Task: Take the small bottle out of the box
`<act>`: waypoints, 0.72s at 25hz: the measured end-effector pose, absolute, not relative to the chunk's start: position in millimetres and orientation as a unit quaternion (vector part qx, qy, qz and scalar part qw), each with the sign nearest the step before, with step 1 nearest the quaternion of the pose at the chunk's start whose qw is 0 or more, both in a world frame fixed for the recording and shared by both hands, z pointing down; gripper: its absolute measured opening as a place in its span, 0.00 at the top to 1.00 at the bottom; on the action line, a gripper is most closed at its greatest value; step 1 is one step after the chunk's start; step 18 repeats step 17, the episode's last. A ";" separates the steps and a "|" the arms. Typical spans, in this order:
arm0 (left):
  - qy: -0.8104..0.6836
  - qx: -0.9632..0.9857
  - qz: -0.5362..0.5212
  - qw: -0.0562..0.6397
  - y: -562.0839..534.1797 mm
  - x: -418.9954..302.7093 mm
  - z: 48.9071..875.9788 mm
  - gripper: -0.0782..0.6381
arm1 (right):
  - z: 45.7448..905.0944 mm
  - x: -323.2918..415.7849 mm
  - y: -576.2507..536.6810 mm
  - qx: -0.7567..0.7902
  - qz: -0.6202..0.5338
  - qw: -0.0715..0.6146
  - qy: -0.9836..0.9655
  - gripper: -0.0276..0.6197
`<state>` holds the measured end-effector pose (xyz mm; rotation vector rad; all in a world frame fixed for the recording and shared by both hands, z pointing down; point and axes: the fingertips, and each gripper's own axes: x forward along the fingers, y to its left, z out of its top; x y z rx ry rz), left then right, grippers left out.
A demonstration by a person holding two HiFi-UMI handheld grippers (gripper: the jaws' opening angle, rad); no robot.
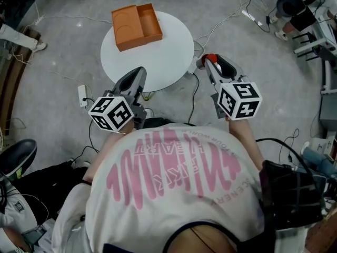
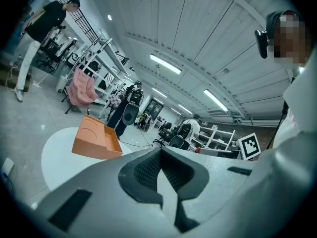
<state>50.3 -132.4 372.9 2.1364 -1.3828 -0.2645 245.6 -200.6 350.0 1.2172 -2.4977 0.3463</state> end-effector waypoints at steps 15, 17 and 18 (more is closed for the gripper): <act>-0.537 0.793 -0.084 0.274 -54.9 70.8 378.9 0.88 | 359.6 267.9 -136.1 0.413 0.123 0.164 -0.887 0.76; -0.538 0.792 -0.083 0.277 -47.4 76.2 380.3 0.88 | 359.4 274.8 -130.8 0.415 0.123 0.163 -0.887 0.76; -0.538 0.792 -0.083 0.277 -47.4 76.2 380.3 0.88 | 359.4 274.8 -130.8 0.415 0.123 0.163 -0.887 0.76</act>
